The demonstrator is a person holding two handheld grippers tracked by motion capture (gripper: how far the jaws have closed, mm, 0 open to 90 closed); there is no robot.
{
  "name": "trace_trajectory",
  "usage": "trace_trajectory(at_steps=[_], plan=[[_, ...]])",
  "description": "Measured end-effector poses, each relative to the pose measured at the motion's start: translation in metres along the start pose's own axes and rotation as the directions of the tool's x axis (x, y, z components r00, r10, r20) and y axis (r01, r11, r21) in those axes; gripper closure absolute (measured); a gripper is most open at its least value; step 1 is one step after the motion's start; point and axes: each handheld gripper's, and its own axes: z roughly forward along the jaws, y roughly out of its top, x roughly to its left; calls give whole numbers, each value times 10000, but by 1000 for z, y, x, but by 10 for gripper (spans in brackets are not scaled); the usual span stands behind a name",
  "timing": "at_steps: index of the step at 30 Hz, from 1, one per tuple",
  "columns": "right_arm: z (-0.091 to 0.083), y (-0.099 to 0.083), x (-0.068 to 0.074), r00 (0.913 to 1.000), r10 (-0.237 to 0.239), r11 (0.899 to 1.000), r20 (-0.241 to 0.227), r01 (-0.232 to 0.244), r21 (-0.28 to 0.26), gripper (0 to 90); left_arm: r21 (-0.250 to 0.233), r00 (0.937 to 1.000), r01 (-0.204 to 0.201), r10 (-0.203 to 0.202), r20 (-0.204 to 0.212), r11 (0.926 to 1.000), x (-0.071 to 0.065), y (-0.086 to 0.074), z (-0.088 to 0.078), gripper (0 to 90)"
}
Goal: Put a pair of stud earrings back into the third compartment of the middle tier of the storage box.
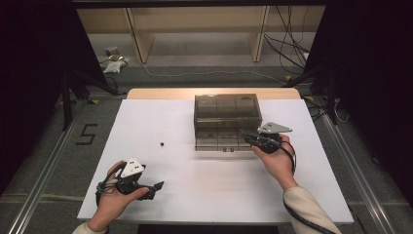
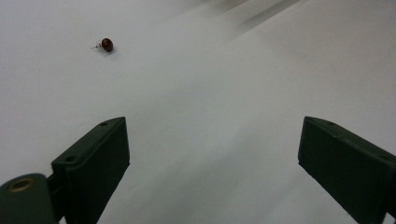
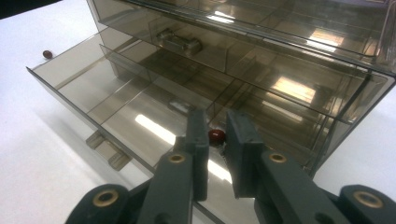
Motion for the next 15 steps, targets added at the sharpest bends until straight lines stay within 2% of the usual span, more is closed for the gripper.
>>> trace_trajectory(at_steps=[4,10,15], plan=[[0,-1,-2,9999,-59,10000,142,59,10,788,5,10000,8,-8,8,10000,0,0,0,90],[-1,0,-2,9995,250,9995,202,-246,-210,625,-9,10000,10,-10,17,10000,0,0,0,90],[0,6,3,9999,160,9988,-5,-160,-467,490,8,10000,19,-19,26,10000,0,0,0,90]])
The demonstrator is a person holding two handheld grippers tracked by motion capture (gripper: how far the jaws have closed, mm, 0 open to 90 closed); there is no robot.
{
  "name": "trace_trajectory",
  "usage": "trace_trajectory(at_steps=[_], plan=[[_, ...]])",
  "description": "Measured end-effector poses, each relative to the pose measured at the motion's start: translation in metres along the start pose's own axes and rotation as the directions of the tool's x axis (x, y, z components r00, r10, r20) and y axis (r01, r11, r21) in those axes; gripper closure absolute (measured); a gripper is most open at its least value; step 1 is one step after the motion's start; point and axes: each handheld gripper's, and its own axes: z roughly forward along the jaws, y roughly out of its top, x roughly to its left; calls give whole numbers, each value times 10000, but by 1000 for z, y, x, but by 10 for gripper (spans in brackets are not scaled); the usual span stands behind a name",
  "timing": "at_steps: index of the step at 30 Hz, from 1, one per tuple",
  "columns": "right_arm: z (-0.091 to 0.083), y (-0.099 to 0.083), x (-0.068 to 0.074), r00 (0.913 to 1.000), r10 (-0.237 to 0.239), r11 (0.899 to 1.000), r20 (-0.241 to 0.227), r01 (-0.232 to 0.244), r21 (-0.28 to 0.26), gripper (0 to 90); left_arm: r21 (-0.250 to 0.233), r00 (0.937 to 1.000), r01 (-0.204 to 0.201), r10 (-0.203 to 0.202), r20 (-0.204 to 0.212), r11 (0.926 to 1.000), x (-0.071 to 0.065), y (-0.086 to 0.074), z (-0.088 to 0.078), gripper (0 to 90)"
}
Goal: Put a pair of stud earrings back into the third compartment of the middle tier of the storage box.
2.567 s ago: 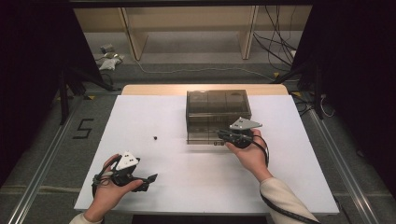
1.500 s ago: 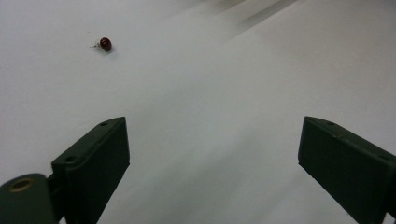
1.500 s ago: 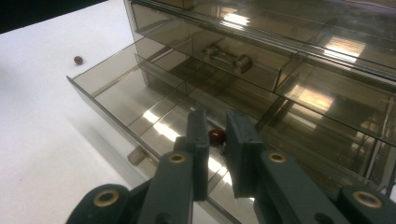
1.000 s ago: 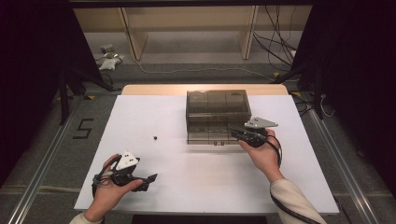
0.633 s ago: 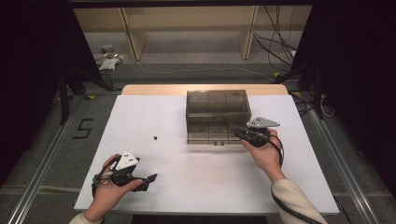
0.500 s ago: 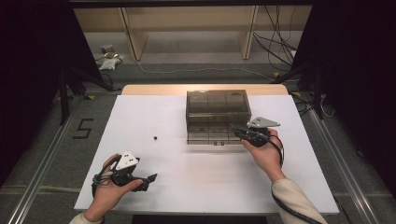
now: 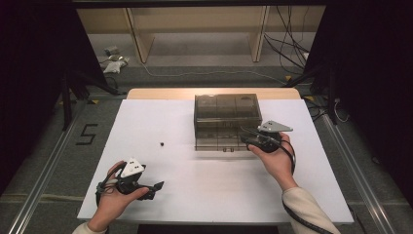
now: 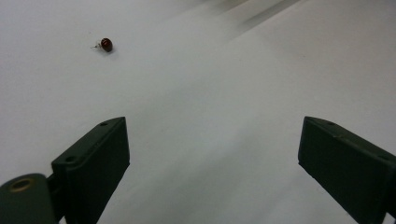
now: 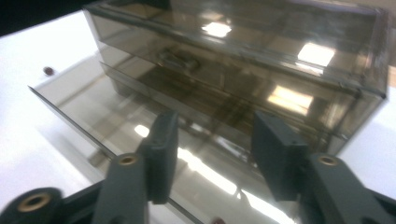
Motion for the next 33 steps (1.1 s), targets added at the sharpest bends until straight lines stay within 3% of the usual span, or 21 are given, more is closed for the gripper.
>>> trace_trajectory(at_steps=[5,11,21,33], plan=[[6,8,16,9985,-278,9996,-473,276,-36,353,8,10000,35,-35,10,10000,0,0,0,90],[21,21,43,9918,-772,9970,-1023,765,-111,295,12,10000,57,-58,39,10000,0,0,1,89],[61,42,93,9659,-1508,9882,-2106,1530,-58,279,19,10000,-4,4,79,10000,-1,0,1,90],[110,63,150,9347,-1902,9800,-3003,1988,-19,299,-10,9999,7,-7,138,10000,-2,1,1,91]])
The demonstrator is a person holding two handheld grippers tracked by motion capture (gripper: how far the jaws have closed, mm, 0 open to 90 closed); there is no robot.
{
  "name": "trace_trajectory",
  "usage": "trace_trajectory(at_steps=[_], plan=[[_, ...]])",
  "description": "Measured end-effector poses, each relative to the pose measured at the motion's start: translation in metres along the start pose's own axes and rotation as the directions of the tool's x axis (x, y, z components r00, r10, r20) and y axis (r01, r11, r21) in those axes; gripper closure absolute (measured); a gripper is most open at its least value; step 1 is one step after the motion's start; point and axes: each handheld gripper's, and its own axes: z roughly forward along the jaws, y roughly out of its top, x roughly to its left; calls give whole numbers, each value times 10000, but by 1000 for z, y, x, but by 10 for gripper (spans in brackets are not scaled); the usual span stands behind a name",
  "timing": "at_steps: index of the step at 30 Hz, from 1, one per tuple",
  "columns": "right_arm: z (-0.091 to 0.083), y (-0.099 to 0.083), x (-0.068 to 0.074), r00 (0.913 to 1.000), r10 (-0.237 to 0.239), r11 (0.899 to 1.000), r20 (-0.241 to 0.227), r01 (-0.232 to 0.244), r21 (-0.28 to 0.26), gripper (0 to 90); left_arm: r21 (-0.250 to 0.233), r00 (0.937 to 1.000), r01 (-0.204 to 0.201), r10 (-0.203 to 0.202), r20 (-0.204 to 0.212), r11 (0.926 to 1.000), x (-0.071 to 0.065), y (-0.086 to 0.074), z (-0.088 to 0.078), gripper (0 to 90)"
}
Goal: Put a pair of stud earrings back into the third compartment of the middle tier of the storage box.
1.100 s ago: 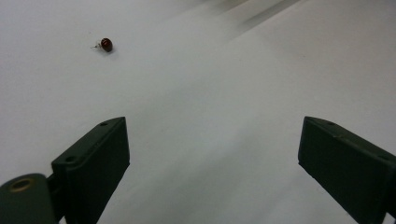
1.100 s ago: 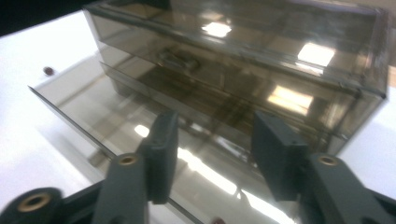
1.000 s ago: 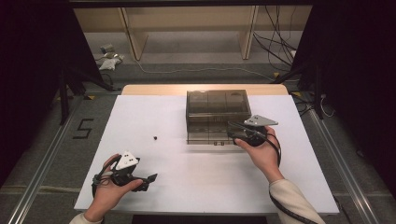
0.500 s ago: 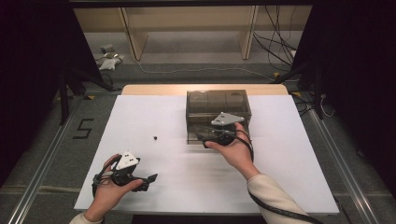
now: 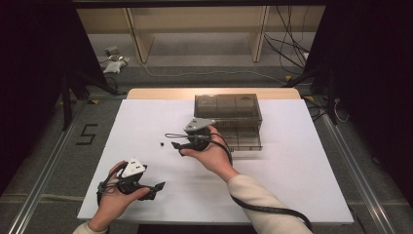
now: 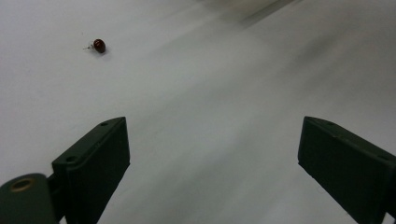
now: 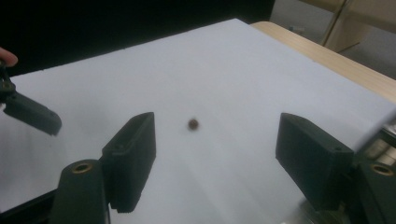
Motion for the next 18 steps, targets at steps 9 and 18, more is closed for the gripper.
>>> trace_trajectory(at_steps=[9,18], plan=[[43,16,19,9994,-169,9987,-317,183,468,304,-81,10000,-16,16,33,10000,0,0,0,91],[73,23,27,9992,-279,9949,-274,305,965,326,-2,10000,-40,40,85,10000,0,0,0,91]])
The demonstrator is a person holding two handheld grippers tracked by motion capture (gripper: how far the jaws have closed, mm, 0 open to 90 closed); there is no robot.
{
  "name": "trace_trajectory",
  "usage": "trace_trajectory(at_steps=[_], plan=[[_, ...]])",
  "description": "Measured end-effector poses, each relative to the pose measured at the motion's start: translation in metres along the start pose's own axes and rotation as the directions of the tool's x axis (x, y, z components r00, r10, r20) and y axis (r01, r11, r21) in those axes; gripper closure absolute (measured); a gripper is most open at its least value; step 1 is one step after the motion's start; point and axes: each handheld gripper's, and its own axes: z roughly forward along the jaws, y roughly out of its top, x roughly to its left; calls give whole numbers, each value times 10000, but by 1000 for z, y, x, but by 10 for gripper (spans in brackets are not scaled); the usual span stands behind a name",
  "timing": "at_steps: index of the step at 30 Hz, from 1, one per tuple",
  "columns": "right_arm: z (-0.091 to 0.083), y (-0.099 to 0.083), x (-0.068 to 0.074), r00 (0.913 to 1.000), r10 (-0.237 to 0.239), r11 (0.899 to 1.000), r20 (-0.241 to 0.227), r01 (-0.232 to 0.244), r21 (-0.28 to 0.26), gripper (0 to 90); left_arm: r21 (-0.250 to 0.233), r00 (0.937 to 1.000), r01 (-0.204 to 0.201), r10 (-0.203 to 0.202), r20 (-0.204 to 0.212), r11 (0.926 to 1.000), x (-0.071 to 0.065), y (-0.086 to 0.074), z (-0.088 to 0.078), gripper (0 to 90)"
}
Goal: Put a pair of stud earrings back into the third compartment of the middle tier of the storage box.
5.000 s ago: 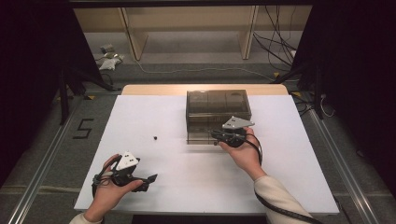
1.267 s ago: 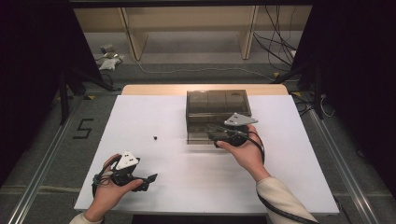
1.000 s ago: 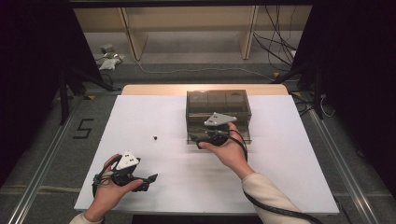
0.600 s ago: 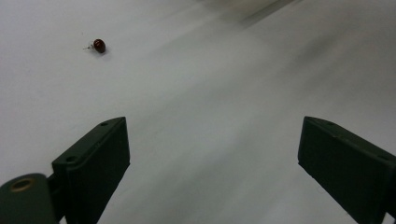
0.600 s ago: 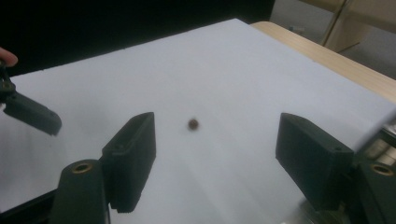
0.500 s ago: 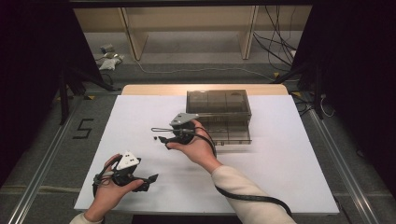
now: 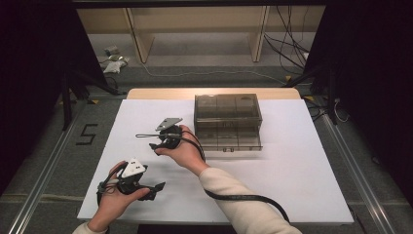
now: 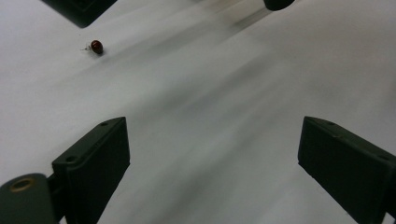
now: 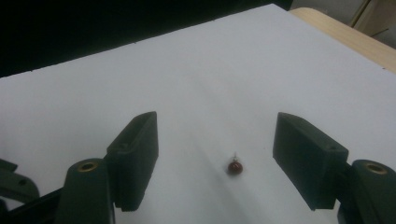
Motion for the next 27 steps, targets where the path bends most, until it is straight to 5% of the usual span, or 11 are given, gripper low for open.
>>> trace_trajectory(at_steps=[11,27], plan=[[29,-6,-4,9990,277,9970,340,-301,718,388,14,10000,37,-37,56,10000,0,0,0,91],[42,-14,-10,9970,505,9895,594,-580,1321,484,-16,10000,15,-14,83,10000,-1,0,0,91]])
